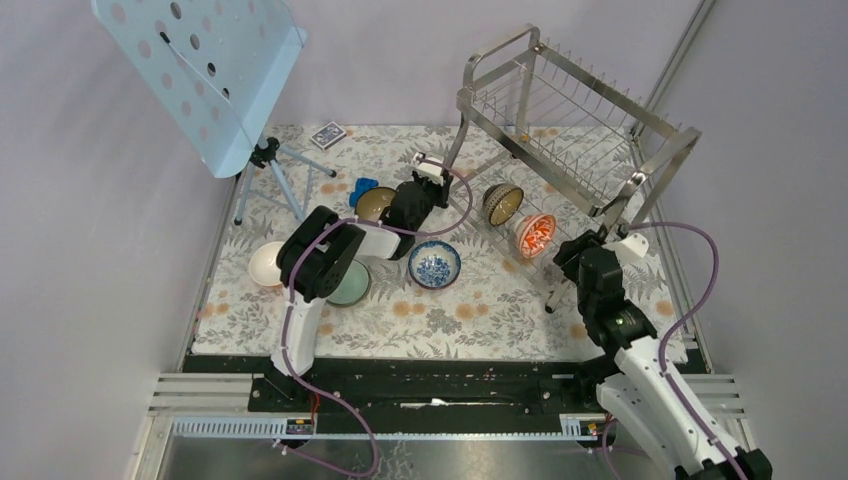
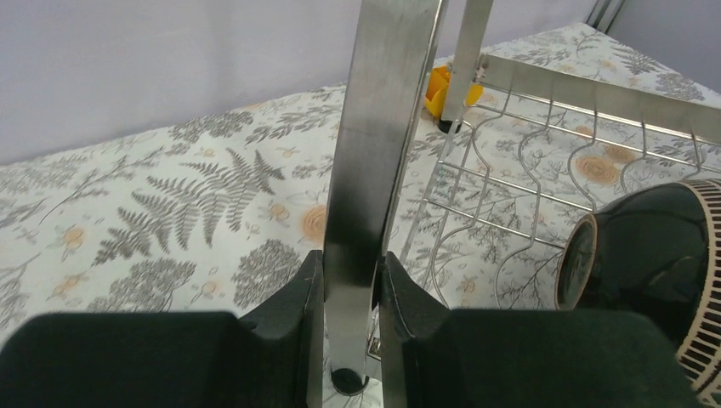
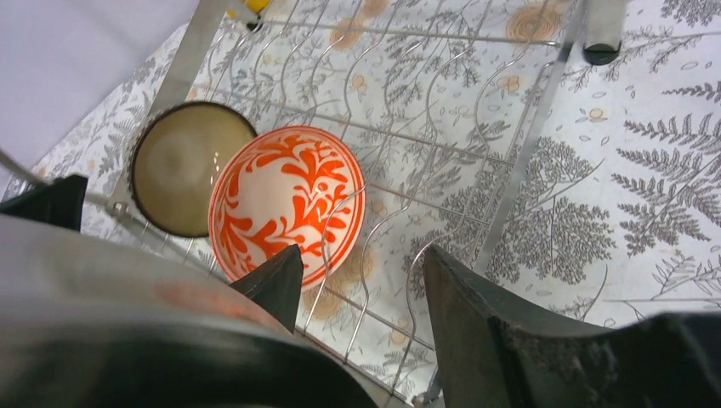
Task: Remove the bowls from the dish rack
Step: Adjust the dish rack at the center of the board.
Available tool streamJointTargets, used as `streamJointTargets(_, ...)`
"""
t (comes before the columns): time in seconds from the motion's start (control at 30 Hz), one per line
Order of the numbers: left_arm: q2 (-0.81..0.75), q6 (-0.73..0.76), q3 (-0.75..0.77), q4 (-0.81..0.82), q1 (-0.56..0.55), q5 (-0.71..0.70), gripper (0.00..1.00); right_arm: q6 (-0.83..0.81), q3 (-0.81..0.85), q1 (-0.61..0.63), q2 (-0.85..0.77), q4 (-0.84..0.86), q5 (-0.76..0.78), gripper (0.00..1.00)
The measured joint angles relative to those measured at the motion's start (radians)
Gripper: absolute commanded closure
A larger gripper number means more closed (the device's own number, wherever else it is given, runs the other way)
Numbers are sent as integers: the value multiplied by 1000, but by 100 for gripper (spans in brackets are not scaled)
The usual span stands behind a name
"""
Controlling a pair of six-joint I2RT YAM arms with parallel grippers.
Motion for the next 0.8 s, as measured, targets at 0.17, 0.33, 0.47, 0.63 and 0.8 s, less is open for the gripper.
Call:
streamJointTargets(0.17,-68,-8,-92,2,-2,-47,100,-41,1,-3,89,114,44,35)
streamJointTargets(0.33,-121,-10,-158,-4,-6,-96,100,-89,18,-66,206,249,35,36)
streamJointTargets(0.47,-137,-14,-178,-7,-11,-128,100,-100,70,-108,323,314,18,36)
streamJointTargets(0.63,-173,-23,-228,-2,-30,-172,100,-113,122,-170,432,360,0,35)
streamJointTargets(0.8,-184,-24,-252,14,-64,-226,100,-139,173,-232,519,385,-28,35)
